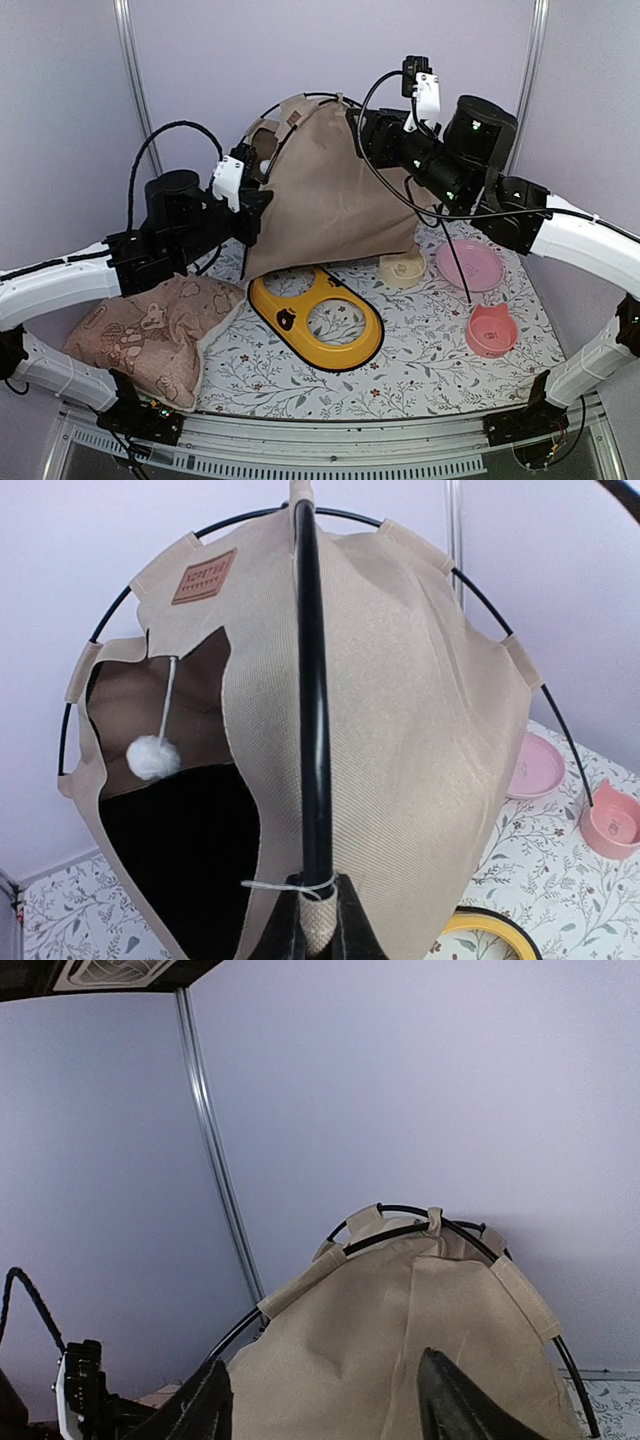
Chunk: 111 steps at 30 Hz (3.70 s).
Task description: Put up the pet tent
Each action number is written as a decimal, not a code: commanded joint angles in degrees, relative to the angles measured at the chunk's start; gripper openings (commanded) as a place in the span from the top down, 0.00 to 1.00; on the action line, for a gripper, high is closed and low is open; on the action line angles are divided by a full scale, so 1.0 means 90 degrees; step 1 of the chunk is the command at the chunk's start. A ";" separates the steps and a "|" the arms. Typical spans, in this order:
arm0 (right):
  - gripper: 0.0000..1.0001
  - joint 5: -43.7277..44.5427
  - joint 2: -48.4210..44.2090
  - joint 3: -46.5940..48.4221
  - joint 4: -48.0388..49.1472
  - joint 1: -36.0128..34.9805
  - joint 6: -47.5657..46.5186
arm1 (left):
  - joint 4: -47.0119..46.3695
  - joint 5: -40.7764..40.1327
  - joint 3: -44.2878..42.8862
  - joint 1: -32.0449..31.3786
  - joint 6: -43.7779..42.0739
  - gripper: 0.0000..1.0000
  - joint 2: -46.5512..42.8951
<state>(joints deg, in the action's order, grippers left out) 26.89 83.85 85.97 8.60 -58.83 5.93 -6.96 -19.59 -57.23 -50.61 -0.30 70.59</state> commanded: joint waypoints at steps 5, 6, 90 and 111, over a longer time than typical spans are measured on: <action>0.16 -0.0618 -0.1672 -0.1184 -0.1178 0.0081 -0.0540 | -0.0720 0.1940 0.0021 0.1063 -0.0719 1.00 -0.0755; 0.14 -0.0708 -0.1933 -0.1384 -0.1345 0.0113 -0.0527 | -0.0692 0.2148 -0.0006 0.1210 -0.0722 1.00 -0.0778; 1.00 -0.4202 -0.2200 -0.3344 -0.4569 0.0398 0.2235 | -0.0704 0.7071 -0.2295 0.4442 -0.0188 1.00 0.2476; 1.00 -0.5209 -0.0079 -0.1453 -0.2930 -0.0102 0.2410 | -0.1213 0.2400 -0.1029 0.3301 0.0671 0.43 0.0872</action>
<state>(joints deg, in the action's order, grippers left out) -17.78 81.14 68.29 -24.40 -59.37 28.32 -14.35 14.31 -71.94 -16.99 2.17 85.73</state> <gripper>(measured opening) 0.047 0.568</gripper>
